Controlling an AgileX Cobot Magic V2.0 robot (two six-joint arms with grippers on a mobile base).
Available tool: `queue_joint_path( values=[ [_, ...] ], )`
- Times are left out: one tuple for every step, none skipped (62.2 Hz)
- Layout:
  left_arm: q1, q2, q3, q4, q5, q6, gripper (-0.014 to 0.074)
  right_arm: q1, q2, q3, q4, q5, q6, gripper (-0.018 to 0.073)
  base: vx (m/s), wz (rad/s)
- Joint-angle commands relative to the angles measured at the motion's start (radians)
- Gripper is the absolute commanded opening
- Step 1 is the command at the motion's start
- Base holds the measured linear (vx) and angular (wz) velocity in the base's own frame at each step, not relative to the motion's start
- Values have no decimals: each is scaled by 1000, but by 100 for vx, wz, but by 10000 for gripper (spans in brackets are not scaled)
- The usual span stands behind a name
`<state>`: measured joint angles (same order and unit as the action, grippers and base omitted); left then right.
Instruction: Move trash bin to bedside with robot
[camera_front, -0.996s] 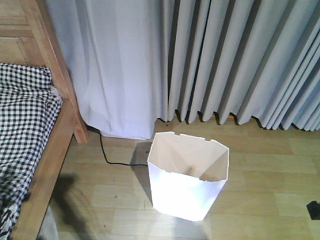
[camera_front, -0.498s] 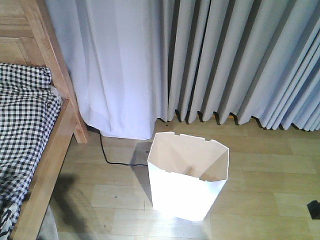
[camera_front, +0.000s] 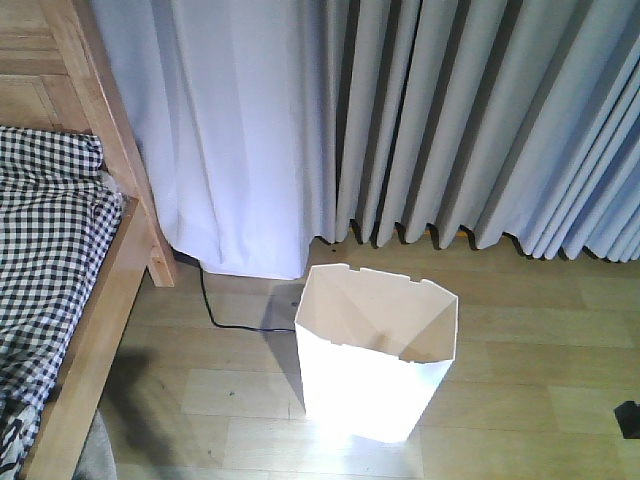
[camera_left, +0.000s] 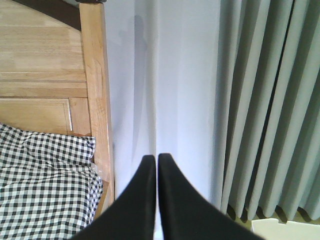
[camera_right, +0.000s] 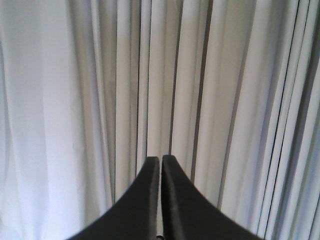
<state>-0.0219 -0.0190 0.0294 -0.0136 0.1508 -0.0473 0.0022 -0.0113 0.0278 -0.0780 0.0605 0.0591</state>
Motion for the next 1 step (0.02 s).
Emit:
queue_joint_path(
  values=[
    [-5,-10,28,-3,-78,-9,-6,1,-12,19,-15,-68,-3,-11,0,0]
  ],
)
